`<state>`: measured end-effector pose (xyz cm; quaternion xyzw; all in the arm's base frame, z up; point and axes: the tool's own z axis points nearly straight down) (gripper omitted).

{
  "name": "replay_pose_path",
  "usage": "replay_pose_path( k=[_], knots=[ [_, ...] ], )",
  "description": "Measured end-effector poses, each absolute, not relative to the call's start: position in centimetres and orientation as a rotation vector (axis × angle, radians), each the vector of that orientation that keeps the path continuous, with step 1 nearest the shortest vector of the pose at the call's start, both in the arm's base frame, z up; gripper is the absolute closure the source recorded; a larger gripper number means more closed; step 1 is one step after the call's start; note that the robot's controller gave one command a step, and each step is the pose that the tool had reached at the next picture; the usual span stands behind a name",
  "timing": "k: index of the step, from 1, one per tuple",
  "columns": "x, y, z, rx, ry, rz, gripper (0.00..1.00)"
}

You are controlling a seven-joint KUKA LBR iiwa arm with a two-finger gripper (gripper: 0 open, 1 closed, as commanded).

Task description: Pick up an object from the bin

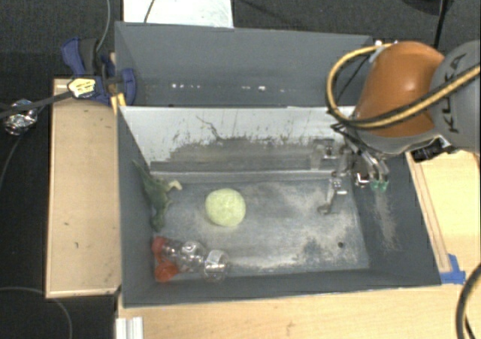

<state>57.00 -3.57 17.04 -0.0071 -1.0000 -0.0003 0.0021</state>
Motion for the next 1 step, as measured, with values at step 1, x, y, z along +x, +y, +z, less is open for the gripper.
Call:
replay_pose_path(
  k=[1],
  knots=[
    [57.12,-3.57,17.51,-0.021,-3.144,0.0,0.0]
  ],
)
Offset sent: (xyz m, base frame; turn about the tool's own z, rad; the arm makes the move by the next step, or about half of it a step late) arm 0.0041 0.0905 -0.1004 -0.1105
